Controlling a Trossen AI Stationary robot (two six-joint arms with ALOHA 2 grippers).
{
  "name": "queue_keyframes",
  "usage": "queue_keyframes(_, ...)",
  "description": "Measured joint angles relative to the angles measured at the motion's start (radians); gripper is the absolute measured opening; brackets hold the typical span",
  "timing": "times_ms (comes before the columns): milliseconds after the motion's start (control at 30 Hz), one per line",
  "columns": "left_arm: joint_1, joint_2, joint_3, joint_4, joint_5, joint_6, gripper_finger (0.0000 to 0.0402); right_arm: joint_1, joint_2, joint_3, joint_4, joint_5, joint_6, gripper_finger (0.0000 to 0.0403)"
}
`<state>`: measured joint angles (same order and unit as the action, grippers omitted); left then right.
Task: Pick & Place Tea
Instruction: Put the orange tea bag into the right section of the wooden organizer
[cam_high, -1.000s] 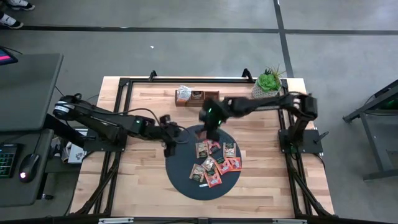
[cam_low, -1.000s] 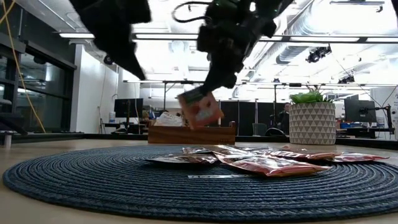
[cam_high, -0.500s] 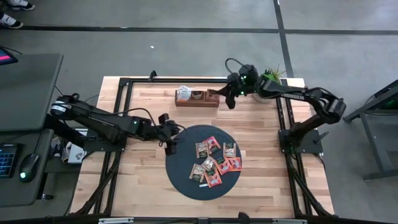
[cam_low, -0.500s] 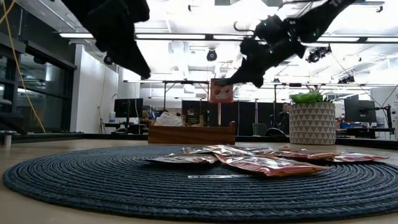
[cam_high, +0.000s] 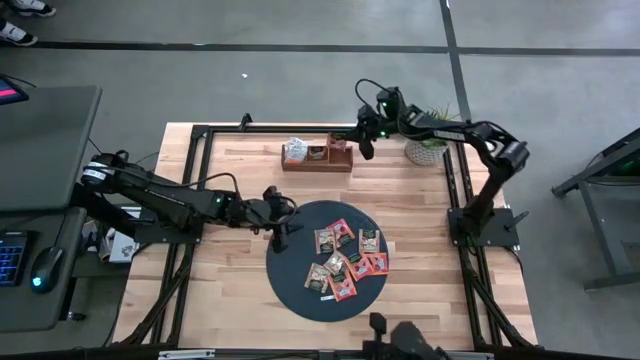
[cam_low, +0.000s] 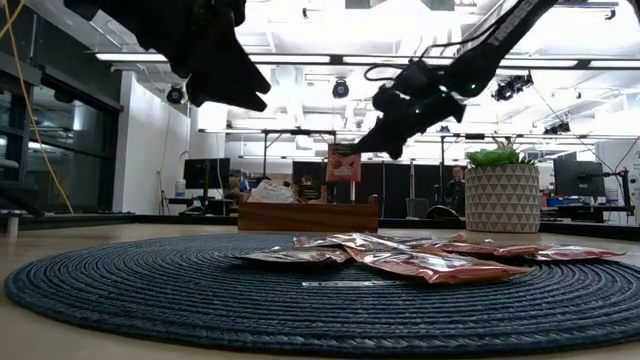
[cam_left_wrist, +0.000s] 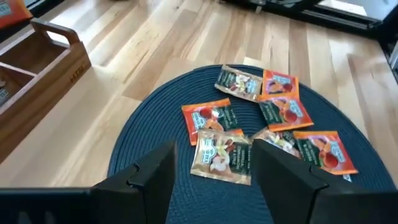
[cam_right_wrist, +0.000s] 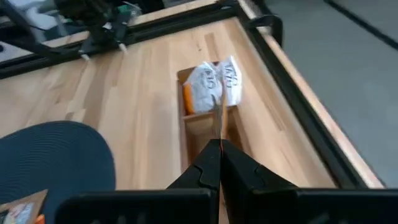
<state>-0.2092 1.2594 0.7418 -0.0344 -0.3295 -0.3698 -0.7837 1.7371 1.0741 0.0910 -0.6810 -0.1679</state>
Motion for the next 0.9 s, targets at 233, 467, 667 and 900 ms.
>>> queue_keyframes(233,0.0,0.0,0.0,0.019,-0.004,-0.021,0.0206,-0.002,0.065,0.026,-0.027,-0.033,-0.034,0.0)
queue_keyframes(467,0.0,0.0,0.0,0.033,-0.006,-0.032,0.0206,-0.004,0.067,0.027,-0.091,-0.014,-0.109,0.0)
queue_keyframes(667,0.0,0.0,0.0,0.033,-0.006,-0.034,0.0206,-0.004,0.067,0.027,-0.14,0.027,-0.146,0.0)
queue_keyframes(900,0.0,0.0,0.0,0.033,-0.006,-0.047,0.0206,-0.004,0.067,0.027,-0.14,0.032,-0.155,0.0)
